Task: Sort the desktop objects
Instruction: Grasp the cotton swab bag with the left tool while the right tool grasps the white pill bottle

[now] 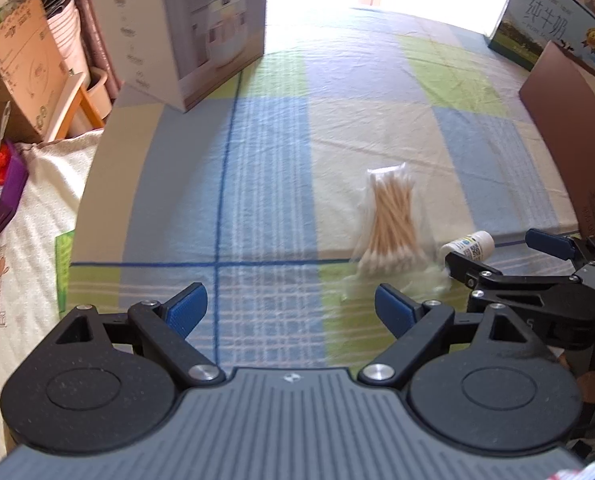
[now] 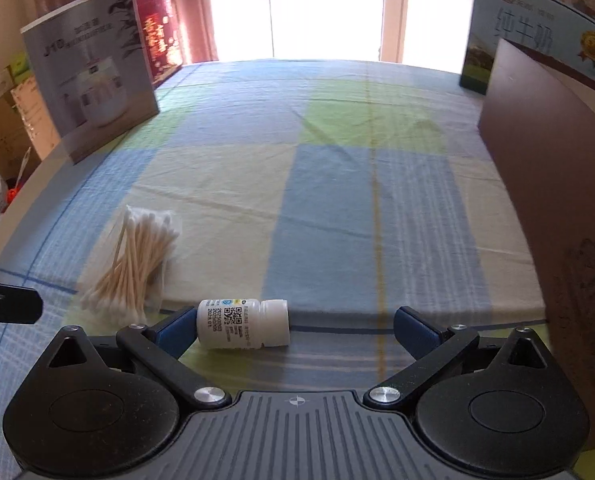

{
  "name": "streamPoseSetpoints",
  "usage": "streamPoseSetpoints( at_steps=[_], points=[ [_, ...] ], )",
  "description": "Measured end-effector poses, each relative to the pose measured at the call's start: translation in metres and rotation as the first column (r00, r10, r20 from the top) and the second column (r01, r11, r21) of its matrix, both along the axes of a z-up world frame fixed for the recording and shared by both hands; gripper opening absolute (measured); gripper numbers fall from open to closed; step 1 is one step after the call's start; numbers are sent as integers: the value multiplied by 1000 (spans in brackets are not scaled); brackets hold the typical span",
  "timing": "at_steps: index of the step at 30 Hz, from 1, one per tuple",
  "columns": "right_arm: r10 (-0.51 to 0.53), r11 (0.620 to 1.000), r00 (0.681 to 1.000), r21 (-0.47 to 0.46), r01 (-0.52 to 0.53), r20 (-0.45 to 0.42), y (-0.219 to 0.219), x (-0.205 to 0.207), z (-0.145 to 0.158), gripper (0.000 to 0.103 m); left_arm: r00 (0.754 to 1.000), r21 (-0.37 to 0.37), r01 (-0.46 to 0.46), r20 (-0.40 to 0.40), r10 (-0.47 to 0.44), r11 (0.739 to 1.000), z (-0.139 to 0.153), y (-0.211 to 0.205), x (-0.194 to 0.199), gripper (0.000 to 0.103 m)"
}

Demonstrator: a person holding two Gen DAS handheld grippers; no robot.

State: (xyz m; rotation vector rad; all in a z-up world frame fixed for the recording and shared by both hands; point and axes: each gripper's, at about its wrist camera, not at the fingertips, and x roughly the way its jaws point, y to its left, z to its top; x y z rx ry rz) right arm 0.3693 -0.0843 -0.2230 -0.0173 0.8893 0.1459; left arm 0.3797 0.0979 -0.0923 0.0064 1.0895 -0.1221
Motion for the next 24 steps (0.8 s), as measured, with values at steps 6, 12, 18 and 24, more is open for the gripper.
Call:
streamPoseSetpoints(
  at_steps=[6, 12, 18, 24],
  points=[
    [-79, 997, 997, -19, 79, -19, -35, -2, 1, 101, 996, -49, 83, 24, -82, 995, 3, -28, 20, 89],
    [-68, 997, 998, -31, 68, -10, -42, -10, 5, 100, 987, -27, 160, 18, -160, 987, -14, -63, 40, 87],
    [-17, 1000, 1000, -24, 18, 14, -39, -12, 8, 100, 983, 48, 180, 11, -181, 982, -37, -77, 49, 67],
    [59, 998, 998, -21, -58, 7, -30, -7, 5, 78, 978, 57, 195, 64, -199, 979, -35, -71, 46, 28]
  ],
)
